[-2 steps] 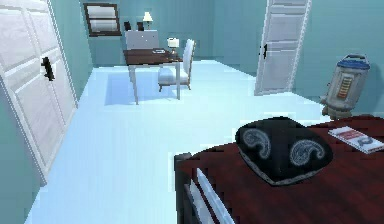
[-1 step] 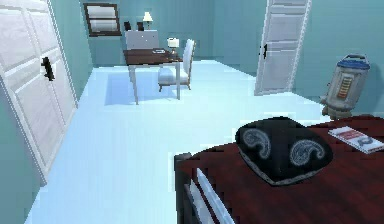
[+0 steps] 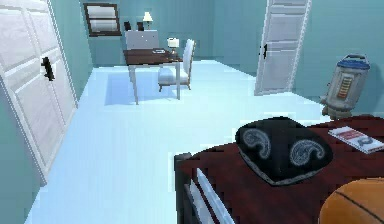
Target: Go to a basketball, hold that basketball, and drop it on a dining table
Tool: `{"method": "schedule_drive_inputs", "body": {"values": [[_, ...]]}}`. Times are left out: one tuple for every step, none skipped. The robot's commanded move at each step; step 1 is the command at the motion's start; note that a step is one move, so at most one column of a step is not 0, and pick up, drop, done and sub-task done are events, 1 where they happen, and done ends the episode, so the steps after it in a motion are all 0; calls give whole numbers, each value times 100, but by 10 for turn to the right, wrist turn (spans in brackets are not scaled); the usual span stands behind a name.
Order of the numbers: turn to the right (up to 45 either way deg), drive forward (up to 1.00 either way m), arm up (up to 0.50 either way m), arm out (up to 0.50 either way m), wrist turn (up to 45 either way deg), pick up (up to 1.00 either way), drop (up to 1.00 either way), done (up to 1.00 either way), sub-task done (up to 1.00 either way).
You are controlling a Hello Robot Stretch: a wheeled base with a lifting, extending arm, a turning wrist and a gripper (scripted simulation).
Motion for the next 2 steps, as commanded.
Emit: {"method": "schedule_drive_inputs", "body": {"values": [[0,0,0,0,-150,0,0,0,0],[0,0,0,-28,0,0,0,0,0]]}}
